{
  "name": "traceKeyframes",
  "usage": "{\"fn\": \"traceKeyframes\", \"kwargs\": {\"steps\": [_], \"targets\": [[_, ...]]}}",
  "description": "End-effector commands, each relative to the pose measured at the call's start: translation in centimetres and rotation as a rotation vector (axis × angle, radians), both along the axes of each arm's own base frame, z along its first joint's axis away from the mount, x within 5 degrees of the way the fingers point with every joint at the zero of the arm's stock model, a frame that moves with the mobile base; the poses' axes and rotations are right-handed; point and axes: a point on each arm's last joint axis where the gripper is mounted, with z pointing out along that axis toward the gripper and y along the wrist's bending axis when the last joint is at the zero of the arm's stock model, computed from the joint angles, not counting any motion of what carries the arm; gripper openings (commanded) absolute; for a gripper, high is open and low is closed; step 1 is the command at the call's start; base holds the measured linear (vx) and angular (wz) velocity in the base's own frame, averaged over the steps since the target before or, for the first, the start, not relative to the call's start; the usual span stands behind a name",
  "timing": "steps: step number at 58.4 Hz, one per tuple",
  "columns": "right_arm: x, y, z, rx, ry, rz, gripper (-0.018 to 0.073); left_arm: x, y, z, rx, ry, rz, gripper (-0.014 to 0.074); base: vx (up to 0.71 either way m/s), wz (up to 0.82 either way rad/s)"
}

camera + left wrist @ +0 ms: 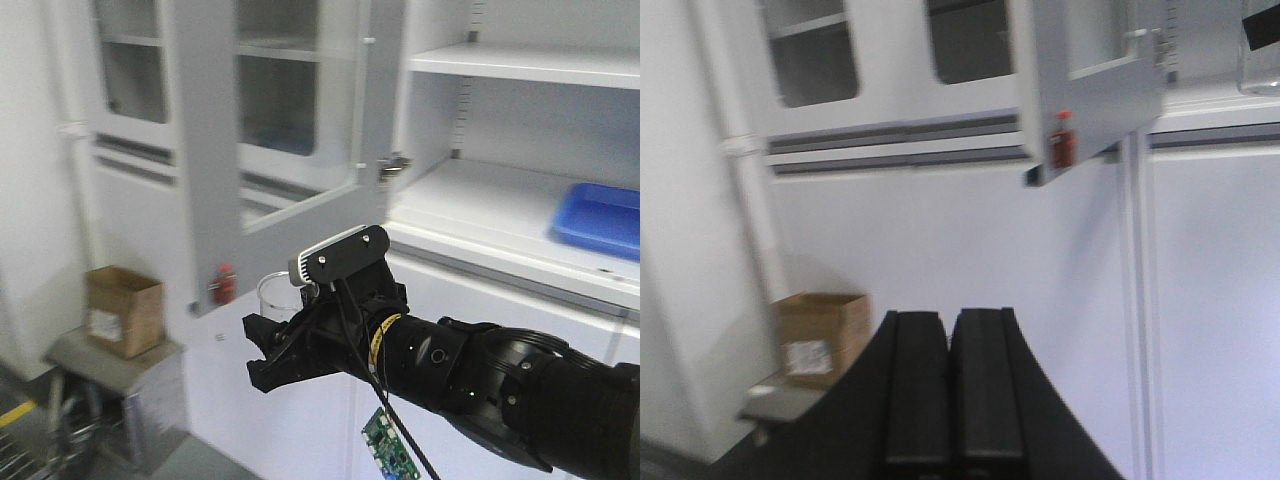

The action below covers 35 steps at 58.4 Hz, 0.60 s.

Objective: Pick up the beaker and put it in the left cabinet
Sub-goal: 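Carry the beaker in the right gripper toward the open white cabinet, then lower the beaker with the right gripper onto the blue tray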

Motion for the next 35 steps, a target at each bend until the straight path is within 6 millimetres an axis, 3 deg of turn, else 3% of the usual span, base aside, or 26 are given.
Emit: {"fn": "traceKeyframes", "kwargs": {"steps": [1, 35], "targets": [[-0.67, -0.18, 3.53, 0.097, -0.103, 0.035, -0.0001, -0.15, -0.01, 0.25, -0.015, -0.076, -0.004, 0.0001, 0.19, -0.71], [-0.67, -0.17, 3.54, 0.098, -0.104, 0.035, -0.0001, -0.15, -0.01, 0.25, -0.015, -0.076, -0.004, 0.0001, 0.23, -0.60]]}}
